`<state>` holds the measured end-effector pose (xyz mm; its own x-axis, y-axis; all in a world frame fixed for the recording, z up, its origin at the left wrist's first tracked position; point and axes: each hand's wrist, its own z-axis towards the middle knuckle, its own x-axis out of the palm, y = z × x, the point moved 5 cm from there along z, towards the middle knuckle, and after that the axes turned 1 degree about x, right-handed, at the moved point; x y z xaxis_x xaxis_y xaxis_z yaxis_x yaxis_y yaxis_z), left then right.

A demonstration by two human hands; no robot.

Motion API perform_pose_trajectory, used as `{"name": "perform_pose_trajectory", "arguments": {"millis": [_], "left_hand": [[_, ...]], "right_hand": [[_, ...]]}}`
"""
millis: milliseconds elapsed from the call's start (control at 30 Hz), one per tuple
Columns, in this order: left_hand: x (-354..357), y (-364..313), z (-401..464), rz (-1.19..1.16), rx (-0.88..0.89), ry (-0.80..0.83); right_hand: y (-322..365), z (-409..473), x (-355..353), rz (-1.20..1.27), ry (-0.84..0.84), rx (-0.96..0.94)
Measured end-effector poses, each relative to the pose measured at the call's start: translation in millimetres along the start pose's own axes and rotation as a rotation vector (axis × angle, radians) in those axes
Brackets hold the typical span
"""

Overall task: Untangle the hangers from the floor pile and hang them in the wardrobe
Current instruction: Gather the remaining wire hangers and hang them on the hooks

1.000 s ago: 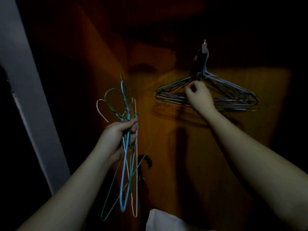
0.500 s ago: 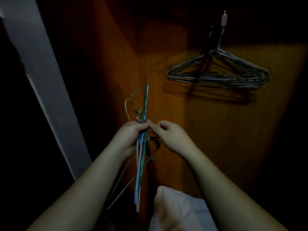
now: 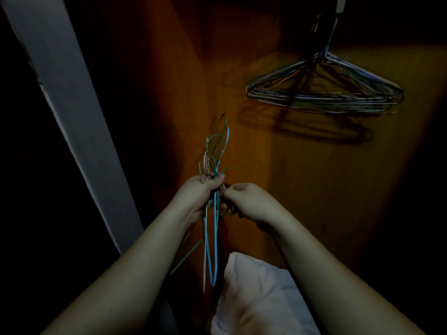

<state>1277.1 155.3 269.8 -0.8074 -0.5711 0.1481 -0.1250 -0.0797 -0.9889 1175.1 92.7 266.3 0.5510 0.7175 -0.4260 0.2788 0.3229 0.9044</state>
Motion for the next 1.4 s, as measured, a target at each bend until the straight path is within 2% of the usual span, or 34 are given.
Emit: {"name": "perform_pose_trajectory", "arguments": {"millis": [67,333,533,833,933,1100,1400], "left_hand": [[2,2,-3,0.026,-0.008,0.011],[-5,10,-6,0.167,-0.007,-0.001],[-22,11,2,0.086,0.048,-0.101],[-13,17,2,0.066,0.075,-0.043],[-16,12,3,0.151,0.131,-0.043],[-17,10,2,0.264,0.153,-0.031],[-31,4,19,0.866,0.140,-0.270]], "right_hand": [[-4,-1,-1,0.032,-0.002,0.026],[-2,-10,-37,-0.153,-0.062,0.051],[-22,-20,-60,0.030,-0.111,0.088],[-43,-25,-48,0.108,-0.126,0.033],[-48,-26,-56,0.182,-0.166,0.005],[-63,-28,-63,0.467,-0.166,0.008],[-76,-40,-74,0.657,-0.144,0.062]]}}
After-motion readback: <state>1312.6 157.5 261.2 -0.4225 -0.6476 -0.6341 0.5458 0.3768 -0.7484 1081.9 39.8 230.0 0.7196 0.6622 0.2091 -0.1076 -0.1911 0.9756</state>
